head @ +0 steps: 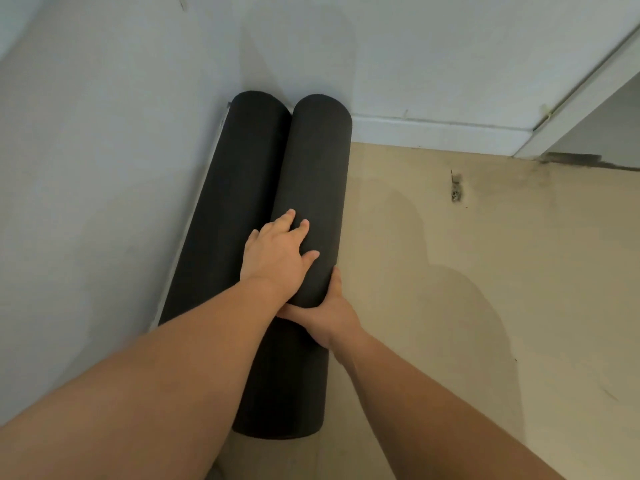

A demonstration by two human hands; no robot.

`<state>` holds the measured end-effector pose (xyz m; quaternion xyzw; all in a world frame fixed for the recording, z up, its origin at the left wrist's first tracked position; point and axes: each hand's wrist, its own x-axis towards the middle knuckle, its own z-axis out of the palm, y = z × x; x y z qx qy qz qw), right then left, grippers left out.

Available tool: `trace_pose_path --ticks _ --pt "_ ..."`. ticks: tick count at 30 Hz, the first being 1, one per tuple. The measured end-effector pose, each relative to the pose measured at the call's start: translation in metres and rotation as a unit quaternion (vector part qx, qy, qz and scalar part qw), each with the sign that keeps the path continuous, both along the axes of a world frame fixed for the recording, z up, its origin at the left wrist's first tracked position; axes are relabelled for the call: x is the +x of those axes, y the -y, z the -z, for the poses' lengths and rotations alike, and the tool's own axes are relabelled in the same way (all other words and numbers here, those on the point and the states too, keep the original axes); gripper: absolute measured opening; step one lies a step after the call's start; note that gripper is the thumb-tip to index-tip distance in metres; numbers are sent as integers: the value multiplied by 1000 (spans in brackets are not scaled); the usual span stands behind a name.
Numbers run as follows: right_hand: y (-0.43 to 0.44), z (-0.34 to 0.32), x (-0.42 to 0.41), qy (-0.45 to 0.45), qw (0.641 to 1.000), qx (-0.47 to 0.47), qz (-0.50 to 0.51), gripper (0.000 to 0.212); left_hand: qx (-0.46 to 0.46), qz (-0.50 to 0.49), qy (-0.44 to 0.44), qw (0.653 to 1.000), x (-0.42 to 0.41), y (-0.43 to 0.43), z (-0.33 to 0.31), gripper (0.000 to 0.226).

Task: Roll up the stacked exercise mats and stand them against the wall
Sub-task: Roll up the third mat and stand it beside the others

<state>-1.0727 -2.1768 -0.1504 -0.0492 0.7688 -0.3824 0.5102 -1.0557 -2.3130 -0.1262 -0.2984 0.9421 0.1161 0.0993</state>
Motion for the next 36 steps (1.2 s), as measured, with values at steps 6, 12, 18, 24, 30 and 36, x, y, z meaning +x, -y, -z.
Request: trace_pose_path --ticks 6,12,18,24,30,36 --pt "-36 -24 -28 -66 997 19 -43 120 -2 -12 62 998 -12 -6 -24 68" --pt "-84 -103 -71 -121 990 51 54 91 30 -48 114 992 -17 -28 -93 65" --pt "-149 -259 -79 -88 990 66 84 91 137 -77 97 983 -16 -91 -255 80" --pt "-229 -463 -75 -47 989 48 129 92 232 -105 63 965 14 -155 -476 111" --pt "-314 -646 -62 -29 985 16 171 81 261 -116 64 956 39 -214 -643 87" --pt "-358 -733 -28 -44 963 -4 266 79 310 -54 17 949 36 -246 -723 81"
